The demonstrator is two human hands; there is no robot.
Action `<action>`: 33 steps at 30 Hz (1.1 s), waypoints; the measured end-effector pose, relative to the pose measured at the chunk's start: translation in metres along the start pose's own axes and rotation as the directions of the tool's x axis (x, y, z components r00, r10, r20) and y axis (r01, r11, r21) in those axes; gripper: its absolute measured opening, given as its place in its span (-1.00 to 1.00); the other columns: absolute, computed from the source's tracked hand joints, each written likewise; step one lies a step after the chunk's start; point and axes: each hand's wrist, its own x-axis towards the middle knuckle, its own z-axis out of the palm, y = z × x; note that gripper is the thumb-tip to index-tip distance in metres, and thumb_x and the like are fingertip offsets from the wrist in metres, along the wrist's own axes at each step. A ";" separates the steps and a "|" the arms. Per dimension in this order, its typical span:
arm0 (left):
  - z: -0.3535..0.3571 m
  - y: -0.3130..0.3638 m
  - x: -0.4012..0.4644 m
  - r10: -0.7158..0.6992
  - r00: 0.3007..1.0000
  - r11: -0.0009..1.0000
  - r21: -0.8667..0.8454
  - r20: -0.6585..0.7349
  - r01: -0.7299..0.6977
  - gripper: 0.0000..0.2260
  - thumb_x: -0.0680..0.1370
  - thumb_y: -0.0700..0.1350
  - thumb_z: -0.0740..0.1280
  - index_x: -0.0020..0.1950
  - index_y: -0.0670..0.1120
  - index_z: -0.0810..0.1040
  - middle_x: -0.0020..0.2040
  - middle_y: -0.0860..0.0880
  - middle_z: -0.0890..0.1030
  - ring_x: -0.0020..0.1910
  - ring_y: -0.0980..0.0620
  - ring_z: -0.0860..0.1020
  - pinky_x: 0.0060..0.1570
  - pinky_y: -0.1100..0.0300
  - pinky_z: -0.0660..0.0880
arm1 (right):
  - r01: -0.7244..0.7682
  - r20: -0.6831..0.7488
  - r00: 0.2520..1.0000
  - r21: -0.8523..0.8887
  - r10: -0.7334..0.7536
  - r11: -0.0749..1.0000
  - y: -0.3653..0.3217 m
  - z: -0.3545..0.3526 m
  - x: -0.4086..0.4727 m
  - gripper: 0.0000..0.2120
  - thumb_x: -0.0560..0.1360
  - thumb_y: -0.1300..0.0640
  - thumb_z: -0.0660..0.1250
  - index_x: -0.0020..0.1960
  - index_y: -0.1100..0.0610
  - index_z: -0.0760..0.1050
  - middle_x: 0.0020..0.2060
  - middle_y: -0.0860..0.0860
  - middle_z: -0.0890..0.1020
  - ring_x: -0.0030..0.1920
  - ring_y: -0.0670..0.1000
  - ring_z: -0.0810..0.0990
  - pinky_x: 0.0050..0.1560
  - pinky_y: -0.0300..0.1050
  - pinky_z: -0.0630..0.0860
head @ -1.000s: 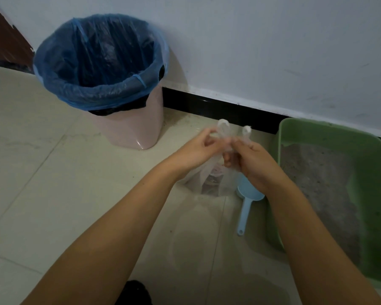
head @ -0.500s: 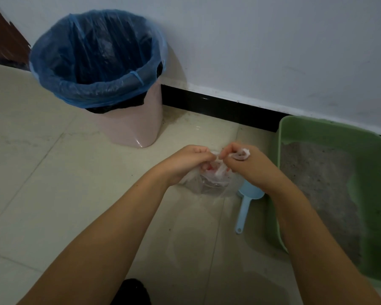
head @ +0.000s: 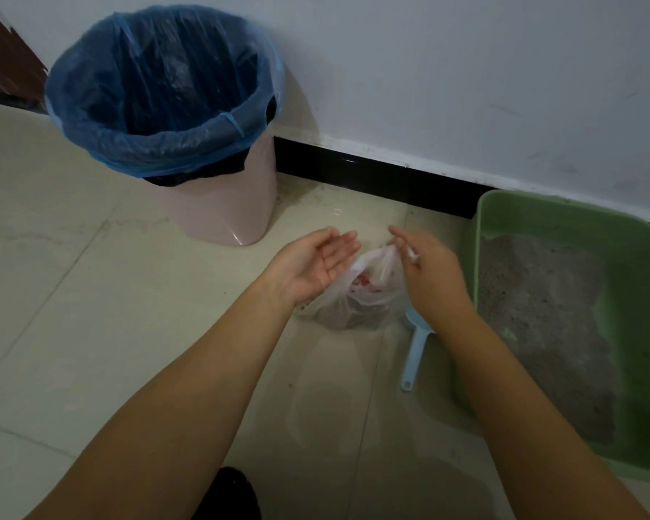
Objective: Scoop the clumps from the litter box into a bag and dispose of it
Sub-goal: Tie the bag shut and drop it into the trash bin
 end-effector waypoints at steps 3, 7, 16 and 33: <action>-0.009 0.003 -0.002 -0.010 0.999 0.997 -0.071 0.030 0.012 -0.82 0.62 -0.23 0.17 -0.17 -0.13 0.45 0.01 -0.17 0.67 -0.04 -0.03 0.67 -0.10 0.16 0.63 | -0.095 0.020 0.995 -0.002 0.095 0.996 0.011 -0.006 0.003 -0.73 0.62 0.24 0.12 0.22 0.18 0.53 -0.01 0.13 0.63 -0.20 -0.14 0.52 -0.26 -0.51 0.35; -0.004 -0.014 0.001 0.065 0.996 0.912 0.408 -0.062 -0.034 -0.83 0.62 -0.22 0.17 -0.14 -0.15 0.49 -0.22 -0.12 0.62 -0.25 0.01 0.59 -0.24 0.20 0.54 | -0.108 0.145 0.986 0.219 0.077 0.970 0.014 -0.001 0.002 -0.82 0.59 0.23 0.20 0.06 0.07 0.56 -0.26 -0.05 0.59 -0.38 -0.28 0.55 -0.23 -0.38 0.51; 0.006 -0.010 -0.012 -0.029 0.969 0.603 0.777 0.245 -0.179 -0.56 0.64 0.09 0.07 -0.33 -0.09 0.47 -0.47 0.06 0.46 -0.39 0.15 0.46 -0.22 0.29 0.36 | -0.323 0.333 0.937 0.705 0.108 0.632 0.008 -0.012 0.004 -0.78 0.60 0.24 0.15 -0.08 0.17 0.56 -0.34 0.06 0.52 -0.33 -0.12 0.52 -0.17 -0.23 0.48; 0.011 -0.015 0.001 0.045 0.997 0.914 0.405 -0.061 -0.016 -0.76 0.58 -0.03 0.26 0.04 -0.16 0.64 0.04 -0.18 0.65 0.08 -0.12 0.60 0.23 -0.03 0.48 | 0.169 0.083 0.983 -0.058 -0.164 0.984 -0.002 0.011 0.002 -0.79 0.62 0.16 0.10 0.10 0.14 0.50 0.01 0.02 0.47 -0.07 -0.12 0.43 -0.05 -0.45 0.33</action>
